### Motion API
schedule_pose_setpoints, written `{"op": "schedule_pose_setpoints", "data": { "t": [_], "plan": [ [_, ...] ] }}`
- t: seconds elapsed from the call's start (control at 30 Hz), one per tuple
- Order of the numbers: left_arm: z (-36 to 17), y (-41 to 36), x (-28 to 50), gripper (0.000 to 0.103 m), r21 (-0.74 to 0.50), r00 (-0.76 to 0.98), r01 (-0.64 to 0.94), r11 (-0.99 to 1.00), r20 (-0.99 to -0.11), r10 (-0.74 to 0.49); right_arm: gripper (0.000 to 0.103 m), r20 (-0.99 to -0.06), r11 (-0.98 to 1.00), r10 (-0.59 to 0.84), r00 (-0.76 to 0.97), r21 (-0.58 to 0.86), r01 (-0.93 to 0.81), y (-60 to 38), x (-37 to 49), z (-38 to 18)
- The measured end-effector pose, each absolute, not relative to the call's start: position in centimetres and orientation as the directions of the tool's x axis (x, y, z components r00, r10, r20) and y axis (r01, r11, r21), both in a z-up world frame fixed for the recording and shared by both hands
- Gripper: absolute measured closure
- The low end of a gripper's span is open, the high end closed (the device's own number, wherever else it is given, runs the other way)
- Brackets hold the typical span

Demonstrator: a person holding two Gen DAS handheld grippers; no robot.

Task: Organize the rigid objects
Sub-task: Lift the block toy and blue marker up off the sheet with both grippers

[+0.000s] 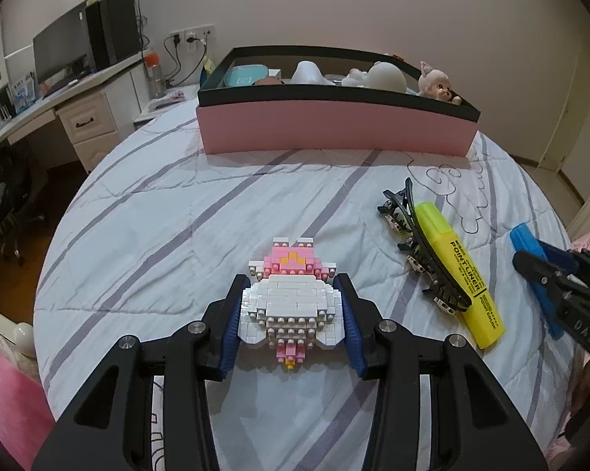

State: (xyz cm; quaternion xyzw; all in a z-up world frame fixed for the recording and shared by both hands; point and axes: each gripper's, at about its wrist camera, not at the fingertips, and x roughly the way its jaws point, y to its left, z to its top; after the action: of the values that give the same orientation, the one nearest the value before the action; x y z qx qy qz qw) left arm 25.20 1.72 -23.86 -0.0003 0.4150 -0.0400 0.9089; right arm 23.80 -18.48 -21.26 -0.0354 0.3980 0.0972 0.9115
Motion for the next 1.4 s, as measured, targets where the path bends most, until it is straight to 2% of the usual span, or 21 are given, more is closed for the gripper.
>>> {"op": "schedule_pose_setpoints", "data": {
  "t": [0.17, 0.23, 0.3, 0.43, 0.53, 0.63, 0.7, 1.07, 1.4],
  "plan": [
    [-23.8, 1.8, 25.2, 0.059, -0.036, 0.651, 0.073, 0.997, -0.755, -0.076, 0.068, -0.734, 0.986, 0.059, 0.676, -0.065, -0.156, -17.3, 23.2, -21.4],
    [-23.8, 1.9, 25.1, 0.059, -0.035, 0.652, 0.074, 0.997, -0.755, -0.075, 0.062, -0.732, 0.986, 0.029, 0.681, -0.090, -0.139, -17.2, 22.9, -21.3],
    [-23.8, 1.9, 25.1, 0.059, -0.032, 0.652, 0.075, 0.997, -0.755, -0.073, 0.051, -0.727, 0.985, -0.012, 0.687, -0.126, -0.116, -17.0, 22.5, -21.3],
    [-23.9, 1.7, 25.1, 0.059, -0.023, 0.651, 0.077, 0.997, -0.756, -0.067, 0.051, -0.723, 0.988, 0.014, 0.690, -0.095, -0.120, -17.7, 21.9, -21.4],
    [-23.9, 1.6, 25.2, 0.059, -0.015, 0.652, 0.077, 0.997, -0.756, -0.061, 0.051, -0.720, 0.989, 0.041, 0.693, -0.069, -0.130, -18.2, 21.8, -21.5],
    [-23.9, 1.5, 25.1, 0.059, -0.012, 0.657, 0.077, 0.997, -0.752, -0.060, 0.062, -0.717, 0.986, 0.088, 0.692, -0.034, -0.160, -18.3, 21.8, -21.4],
    [-23.8, 1.7, 24.9, 0.059, -0.019, 0.662, 0.078, 0.997, -0.747, -0.066, 0.075, -0.722, 0.984, 0.093, 0.686, -0.037, -0.173, -17.8, 21.9, -21.4],
    [-22.2, 3.2, 23.4, 0.059, -0.025, 0.699, 0.057, 0.998, -0.712, -0.058, 0.076, -0.762, 0.952, 0.200, 0.616, 0.003, -0.306, -11.4, 23.3, -21.0],
    [-19.9, 7.6, 24.2, 0.059, 0.011, 0.728, -0.043, 0.999, -0.684, 0.039, 0.076, -0.786, 0.889, 0.306, 0.537, 0.035, -0.456, -2.1, 27.3, -21.0]
  ]
}}
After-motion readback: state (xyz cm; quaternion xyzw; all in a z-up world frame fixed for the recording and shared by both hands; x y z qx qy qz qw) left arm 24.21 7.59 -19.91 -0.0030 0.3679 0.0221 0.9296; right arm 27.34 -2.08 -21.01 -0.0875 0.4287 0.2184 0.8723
